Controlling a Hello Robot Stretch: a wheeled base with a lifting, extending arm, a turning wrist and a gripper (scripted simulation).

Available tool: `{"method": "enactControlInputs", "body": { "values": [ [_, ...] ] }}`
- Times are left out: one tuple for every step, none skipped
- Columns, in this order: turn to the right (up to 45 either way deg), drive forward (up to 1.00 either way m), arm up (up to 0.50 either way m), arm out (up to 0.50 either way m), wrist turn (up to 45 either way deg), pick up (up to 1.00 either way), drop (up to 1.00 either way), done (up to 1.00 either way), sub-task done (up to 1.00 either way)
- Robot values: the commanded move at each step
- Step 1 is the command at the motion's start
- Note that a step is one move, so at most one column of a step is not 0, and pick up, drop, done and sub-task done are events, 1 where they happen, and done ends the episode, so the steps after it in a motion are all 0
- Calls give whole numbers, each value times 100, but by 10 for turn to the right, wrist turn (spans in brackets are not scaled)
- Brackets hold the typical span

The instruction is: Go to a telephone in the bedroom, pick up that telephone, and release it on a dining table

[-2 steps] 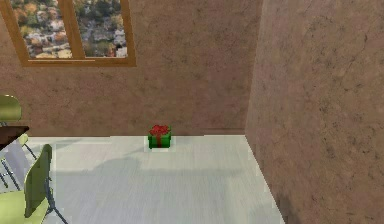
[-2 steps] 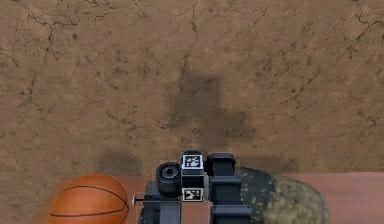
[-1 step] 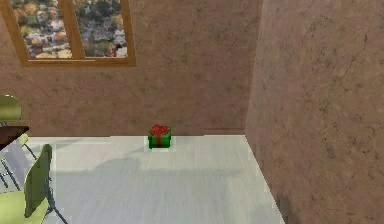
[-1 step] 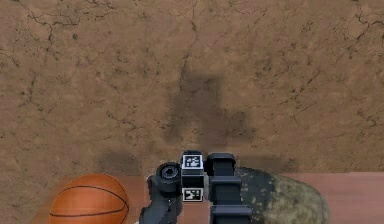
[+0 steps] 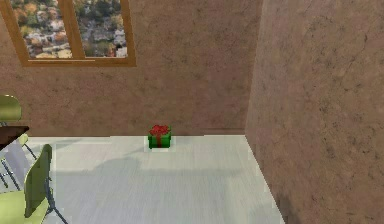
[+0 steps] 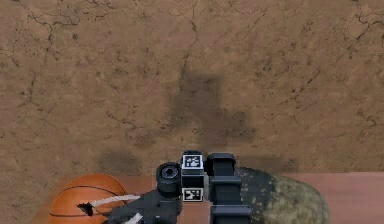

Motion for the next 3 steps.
{"method": "enactControlInputs", "body": {
  "values": [
    [0, 0, 0, 0, 450, 0, 0, 0, 0],
    [0, 0, 0, 0, 330, 0, 0, 0, 0],
    [0, 0, -30, 0, 0, 0, 0, 0, 0]
  ]
}}
